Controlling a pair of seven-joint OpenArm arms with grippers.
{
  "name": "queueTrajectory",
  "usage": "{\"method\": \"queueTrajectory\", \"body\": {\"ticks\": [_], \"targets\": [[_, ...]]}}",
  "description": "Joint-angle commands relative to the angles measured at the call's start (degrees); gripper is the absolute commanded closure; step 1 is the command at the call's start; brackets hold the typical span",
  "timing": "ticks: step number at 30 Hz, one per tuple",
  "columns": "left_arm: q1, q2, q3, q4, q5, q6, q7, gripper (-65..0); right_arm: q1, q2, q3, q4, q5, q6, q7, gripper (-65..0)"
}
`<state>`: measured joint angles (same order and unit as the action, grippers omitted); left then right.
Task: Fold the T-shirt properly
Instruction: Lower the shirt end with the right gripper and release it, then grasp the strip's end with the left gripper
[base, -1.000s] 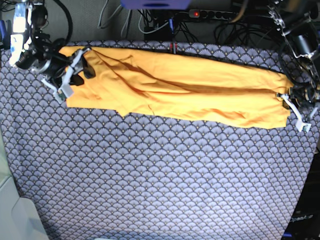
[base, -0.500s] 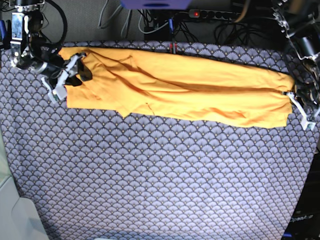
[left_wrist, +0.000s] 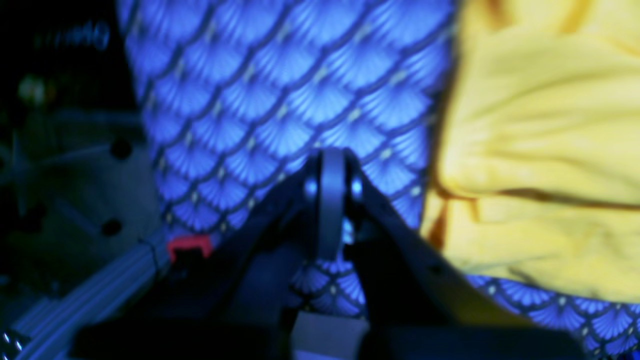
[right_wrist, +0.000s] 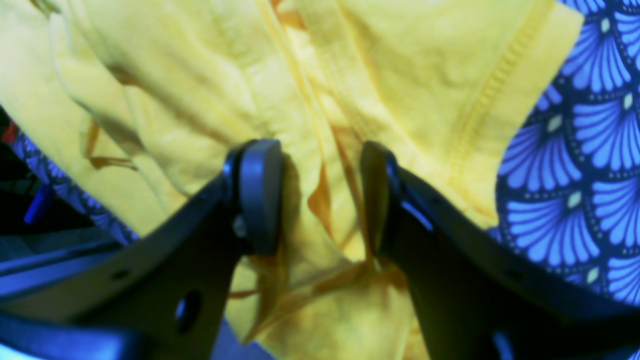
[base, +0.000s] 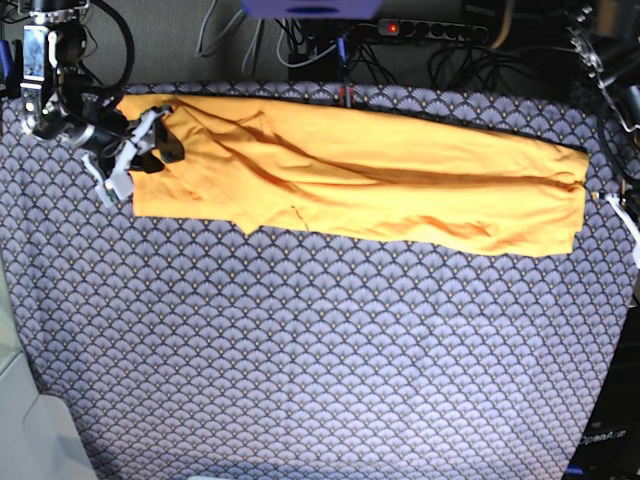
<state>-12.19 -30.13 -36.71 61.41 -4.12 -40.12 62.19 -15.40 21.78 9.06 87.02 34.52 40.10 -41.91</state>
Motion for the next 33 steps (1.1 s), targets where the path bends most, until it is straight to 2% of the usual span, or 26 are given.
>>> {"method": "queueTrajectory", "body": {"ticks": [1, 6, 8, 12, 13, 14, 20, 23, 33], "targets": [[-1.13, -1.3, -0.26, 0.97, -0.76, 0.12, -0.61, 0.0, 0.23, 0.77, -0.66, 0.32, -0.81, -0.1, -0.42, -27.4], [-1.13, -0.95, -0.61, 0.88, -0.76, 0.12, -0.52, -0.7, 0.23, 0.77, -2.25, 0.32, -0.81, -0.1, -0.33, -27.4], [-1.05, -0.86, -3.42, 0.88, -0.76, 0.12, 0.62, -9.7, 0.23, 0.77, -2.25, 0.32, -0.81, -0.1, -0.33, -27.4], [-1.05, -0.86, -10.37, 0.88, -3.4, 0.12, 3.96, -36.4, 0.23, 0.77, -2.25, 0.32, -0.81, -0.1, -0.33, -27.4], [-0.78, -0.86, -11.51, 0.88, -5.51, 0.12, 4.31, -41.1, 0.23, 0.77, -2.25, 0.32, -0.81, -0.1, -0.33, -27.4], [-0.69, -0.86, -11.86, 0.88, -7.26, 0.12, 5.1, -43.0, 0.23, 0.77, -2.25, 0.32, -0.81, -0.1, -0.33, -27.4], [0.89, -0.86, -11.6, 0.88, -20.01, 0.12, 7.92, -42.5, 0.32, 0.77, -2.25, 0.49, -0.81, -0.1, -0.33, -27.4], [0.54, 0.9, -11.6, 0.88, -25.2, 0.12, 10.82, -42.5, 0.32, 0.77, -2.25, 0.49, -0.81, -0.1, -0.33, -27.4], [0.8, 5.38, -10.1, 0.97, -26.25, 0.12, 11.26, -42.5, 0.32, 0.77, -2.33, 0.67, -0.81, -0.1, -0.51, -27.4]]}}
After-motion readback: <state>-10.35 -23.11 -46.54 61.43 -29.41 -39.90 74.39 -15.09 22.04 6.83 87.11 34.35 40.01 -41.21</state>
